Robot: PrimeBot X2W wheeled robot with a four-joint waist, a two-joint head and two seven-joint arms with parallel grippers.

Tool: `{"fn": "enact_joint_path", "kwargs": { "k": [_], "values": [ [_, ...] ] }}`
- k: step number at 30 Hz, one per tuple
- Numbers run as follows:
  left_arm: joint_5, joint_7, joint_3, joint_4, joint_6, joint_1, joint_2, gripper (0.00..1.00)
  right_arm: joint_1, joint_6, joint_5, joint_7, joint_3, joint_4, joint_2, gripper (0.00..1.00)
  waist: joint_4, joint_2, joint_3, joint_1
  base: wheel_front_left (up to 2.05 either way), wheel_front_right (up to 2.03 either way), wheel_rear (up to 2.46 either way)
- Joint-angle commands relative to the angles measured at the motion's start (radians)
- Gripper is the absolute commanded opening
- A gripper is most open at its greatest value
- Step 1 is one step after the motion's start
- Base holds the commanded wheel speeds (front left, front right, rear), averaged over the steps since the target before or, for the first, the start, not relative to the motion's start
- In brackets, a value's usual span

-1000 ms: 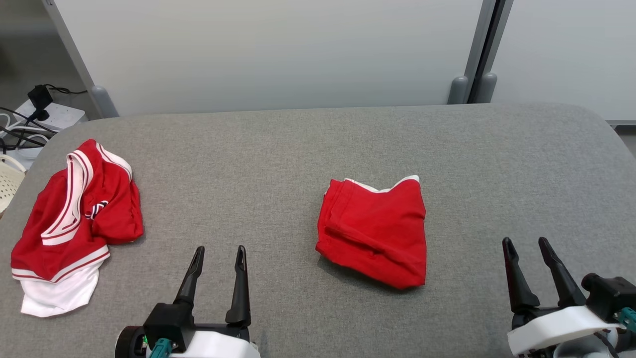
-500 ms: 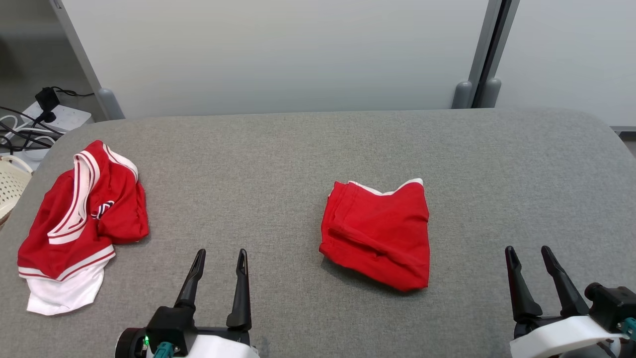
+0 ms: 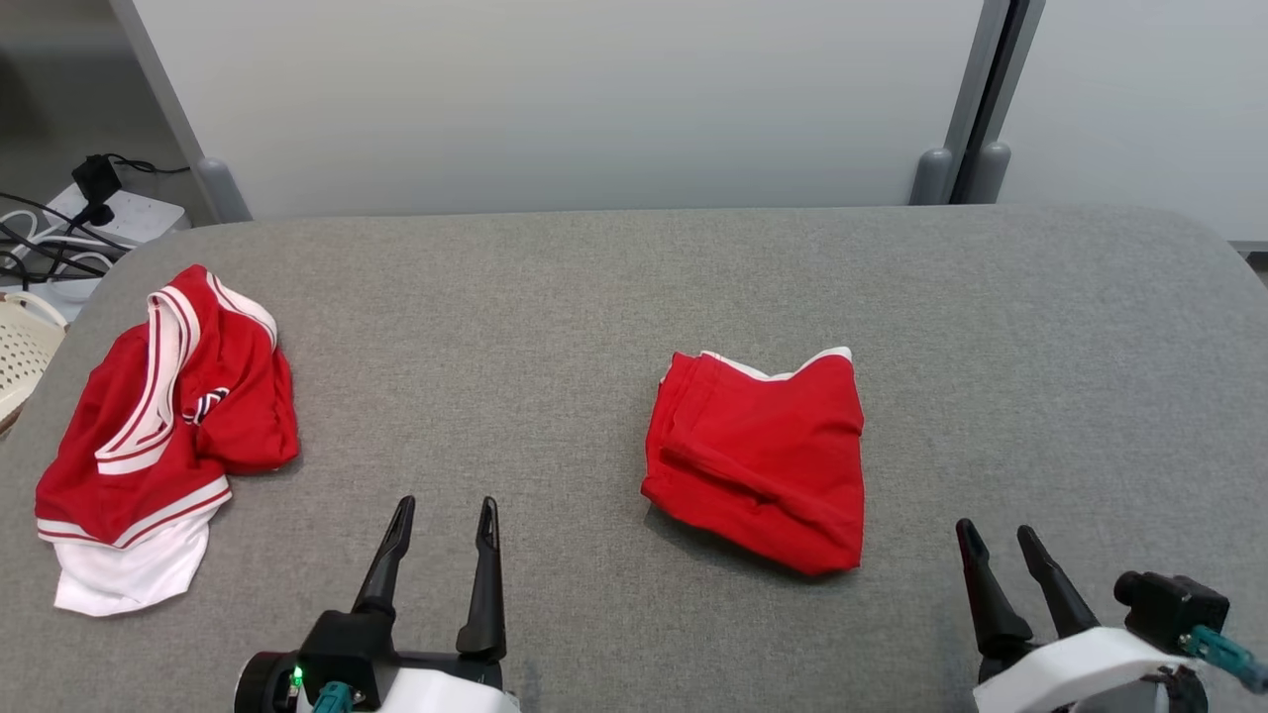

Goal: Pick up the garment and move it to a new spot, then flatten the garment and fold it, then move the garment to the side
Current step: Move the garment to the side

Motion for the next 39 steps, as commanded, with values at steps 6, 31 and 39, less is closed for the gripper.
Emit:
{"fn": "enact_joint_path", "kwargs": {
  "k": [6, 31, 39],
  "values": [
    [0.004, -0.006, 0.004, -0.022, -0.01, -0.056, 0.002, 1.0, -0.197, 0.0, 0.274, 0.036, 0.092, 0.173, -0.004, 1.0, 0.032, -0.0001, 0.031, 0.0, 0.0, 0.0, 0.0],
    [-0.02, -0.006, -0.088, -0.022, 0.005, -0.151, 0.002, 1.0, -0.509, 0.0, 0.788, 0.309, 0.186, 0.548, -0.064, 0.42, 0.217, -0.0001, 0.159, 0.0, 0.0, 0.0, 0.0],
    [-0.016, -0.006, -0.075, -0.022, 0.009, -0.151, 0.002, 1.0, -0.515, 0.0, 0.776, 0.255, 0.252, 0.51, -0.092, 0.0, 0.21, -0.0001, 0.152, 0.0, 0.0, 0.0, 0.0]
  ]
}}
